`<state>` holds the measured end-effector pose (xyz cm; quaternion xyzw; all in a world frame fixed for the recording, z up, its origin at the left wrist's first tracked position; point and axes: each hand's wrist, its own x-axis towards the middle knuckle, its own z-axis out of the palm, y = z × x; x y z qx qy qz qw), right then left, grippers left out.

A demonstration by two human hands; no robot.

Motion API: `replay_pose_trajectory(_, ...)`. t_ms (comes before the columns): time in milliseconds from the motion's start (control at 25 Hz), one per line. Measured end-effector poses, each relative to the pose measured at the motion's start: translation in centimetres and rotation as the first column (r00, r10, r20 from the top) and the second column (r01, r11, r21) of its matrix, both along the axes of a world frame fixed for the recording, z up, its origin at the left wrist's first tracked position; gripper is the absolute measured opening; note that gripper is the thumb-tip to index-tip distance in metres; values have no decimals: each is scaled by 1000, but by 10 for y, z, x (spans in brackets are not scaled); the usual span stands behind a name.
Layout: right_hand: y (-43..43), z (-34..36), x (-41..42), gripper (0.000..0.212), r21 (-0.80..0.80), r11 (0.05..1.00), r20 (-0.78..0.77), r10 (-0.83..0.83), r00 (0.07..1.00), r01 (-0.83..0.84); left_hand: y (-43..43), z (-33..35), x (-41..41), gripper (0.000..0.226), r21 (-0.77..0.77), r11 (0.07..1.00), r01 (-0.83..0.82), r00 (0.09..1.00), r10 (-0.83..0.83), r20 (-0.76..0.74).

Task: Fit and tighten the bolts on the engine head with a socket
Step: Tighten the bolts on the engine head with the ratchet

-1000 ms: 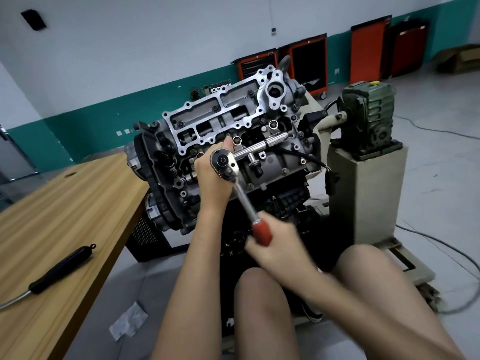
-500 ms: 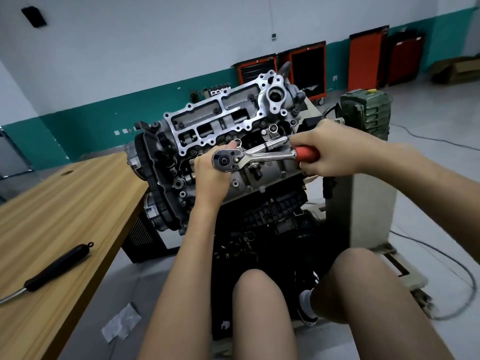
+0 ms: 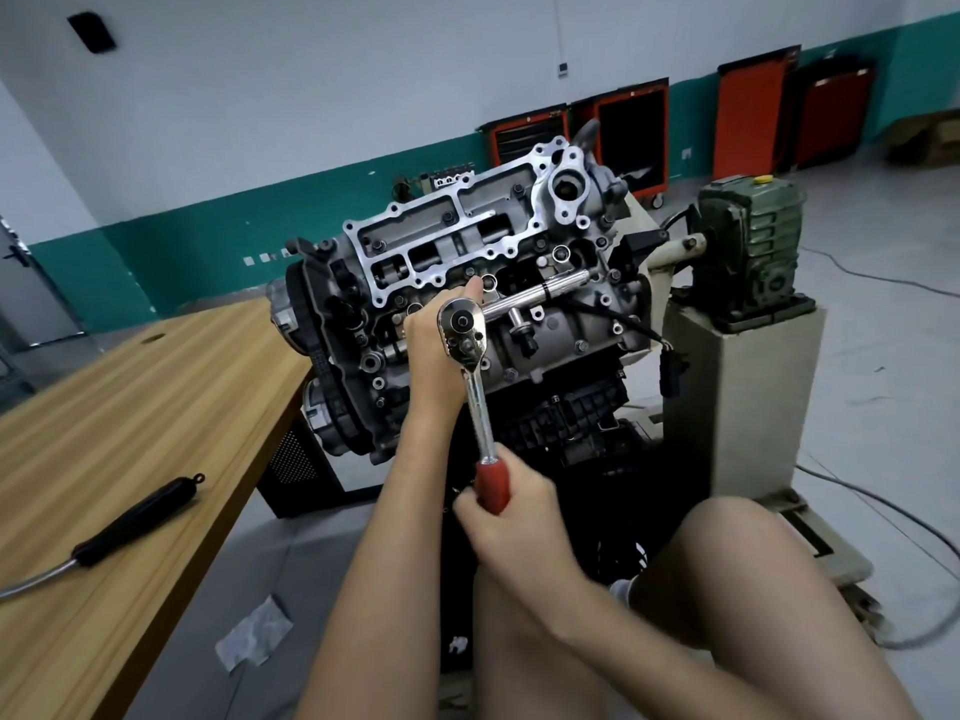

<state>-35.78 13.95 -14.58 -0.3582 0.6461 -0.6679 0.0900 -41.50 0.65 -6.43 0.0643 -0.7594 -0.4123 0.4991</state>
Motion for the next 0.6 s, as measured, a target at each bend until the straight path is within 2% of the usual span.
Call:
replay_pose_trajectory(80,34,16,-40,37,150,989,-227,27,973,8,3,4,2,52,-64,998,-18,1000,19,22)
replay_pose_trajectory(200,78,76,-119,37,461,876,-595,188,782,140,6,8,-1,54,-91,996,-2,999,6,45)
replay_pose_trajectory(240,82,99,-139,33,508,833,-681,233,694,219,6,8,-2,53,-79,997,2,999,1,35)
replay_pose_trajectory(320,80,126,-156,24,480,807,-802,245,544,344,3,4,-2,48,-45,999,9,1000,-9,5)
replay_pose_trajectory(360,77,124,-154,23,456,810,-818,219,532,368,2,2,-2,48,-15,1000,12,1000,-12,-11)
replay_pose_trajectory(400,75,112,-145,26,447,821,-793,181,581,355,2,0,-1,48,13,1000,7,1000,-7,-21)
replay_pose_trajectory(480,68,71,-109,33,374,901,-636,76,768,221,5,-2,0,48,48,999,7,999,-5,-39)
replay_pose_trajectory(600,29,13,-36,40,104,992,-240,-38,970,65,7,-3,-4,37,97,995,11,997,-4,-72)
